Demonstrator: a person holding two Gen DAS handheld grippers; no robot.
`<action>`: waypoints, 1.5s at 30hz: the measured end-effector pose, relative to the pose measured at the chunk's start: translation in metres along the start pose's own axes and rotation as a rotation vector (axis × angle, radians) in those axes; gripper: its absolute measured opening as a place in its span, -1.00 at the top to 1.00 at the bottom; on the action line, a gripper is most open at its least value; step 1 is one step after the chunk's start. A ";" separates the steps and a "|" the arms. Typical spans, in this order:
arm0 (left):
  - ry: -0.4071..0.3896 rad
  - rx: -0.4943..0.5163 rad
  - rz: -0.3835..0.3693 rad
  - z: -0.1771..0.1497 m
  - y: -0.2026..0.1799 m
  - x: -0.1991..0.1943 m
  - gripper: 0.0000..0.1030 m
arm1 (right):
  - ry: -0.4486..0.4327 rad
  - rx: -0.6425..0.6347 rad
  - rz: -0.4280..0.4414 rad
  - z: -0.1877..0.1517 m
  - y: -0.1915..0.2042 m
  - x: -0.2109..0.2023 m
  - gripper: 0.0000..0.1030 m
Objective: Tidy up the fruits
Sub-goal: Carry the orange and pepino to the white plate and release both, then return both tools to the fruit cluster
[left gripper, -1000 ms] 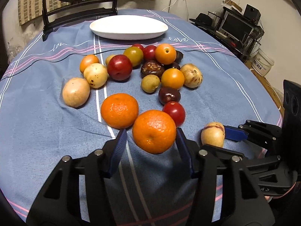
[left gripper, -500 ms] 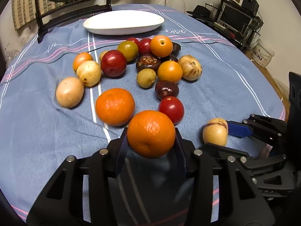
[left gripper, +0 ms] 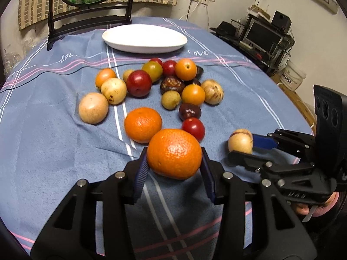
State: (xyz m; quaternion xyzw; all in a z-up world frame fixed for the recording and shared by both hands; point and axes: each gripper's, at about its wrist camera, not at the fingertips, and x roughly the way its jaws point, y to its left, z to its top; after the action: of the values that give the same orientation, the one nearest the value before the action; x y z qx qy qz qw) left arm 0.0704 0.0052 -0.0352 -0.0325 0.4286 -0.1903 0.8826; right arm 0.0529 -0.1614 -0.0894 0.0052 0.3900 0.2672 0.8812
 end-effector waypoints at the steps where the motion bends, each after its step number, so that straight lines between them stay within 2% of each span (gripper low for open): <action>1: 0.000 -0.002 -0.010 0.003 0.002 -0.001 0.11 | -0.006 0.004 0.008 0.006 -0.002 -0.003 0.18; 5: -0.011 -0.009 -0.066 0.030 0.018 -0.009 0.11 | -0.049 0.020 0.042 0.042 -0.013 -0.016 0.18; 10: -0.069 -0.001 -0.022 0.103 0.042 -0.006 0.11 | -0.138 0.022 0.008 0.115 -0.039 -0.011 0.18; 14: -0.087 -0.023 0.020 0.173 0.063 0.033 0.11 | -0.132 0.074 0.000 0.169 -0.076 0.032 0.18; 17: -0.065 -0.049 0.052 0.205 0.079 0.070 0.11 | -0.082 0.089 -0.054 0.202 -0.106 0.083 0.18; 20: -0.018 -0.064 0.090 0.229 0.093 0.114 0.11 | -0.036 0.079 -0.071 0.218 -0.119 0.118 0.18; 24: 0.044 -0.084 0.115 0.246 0.107 0.157 0.11 | 0.043 0.039 -0.084 0.229 -0.123 0.156 0.18; 27: 0.066 -0.078 0.120 0.250 0.110 0.172 0.10 | 0.084 -0.008 -0.114 0.234 -0.121 0.172 0.18; 30: 0.101 -0.070 0.139 0.250 0.112 0.185 0.10 | 0.121 -0.027 -0.122 0.232 -0.120 0.183 0.18; 35: 0.102 -0.051 0.163 0.250 0.109 0.188 0.06 | 0.132 -0.049 -0.131 0.235 -0.115 0.190 0.16; 36: 0.096 -0.046 0.182 0.249 0.108 0.189 -0.19 | 0.134 -0.051 -0.132 0.236 -0.116 0.192 0.14; 38: 0.059 -0.036 0.217 0.250 0.105 0.184 -0.34 | 0.130 -0.055 -0.140 0.237 -0.114 0.192 -0.12; 41: 0.018 -0.015 0.226 0.248 0.099 0.164 -0.43 | 0.080 -0.081 -0.160 0.236 -0.107 0.173 -0.13; 45: -0.085 -0.007 0.274 0.234 0.092 0.114 -0.81 | -0.022 -0.088 -0.175 0.220 -0.098 0.124 -0.14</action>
State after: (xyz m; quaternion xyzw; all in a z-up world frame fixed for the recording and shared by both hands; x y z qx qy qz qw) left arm 0.3424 0.0242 0.0069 0.0151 0.3918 -0.0651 0.9176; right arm 0.3189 -0.1431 -0.0428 -0.0645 0.3672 0.2060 0.9047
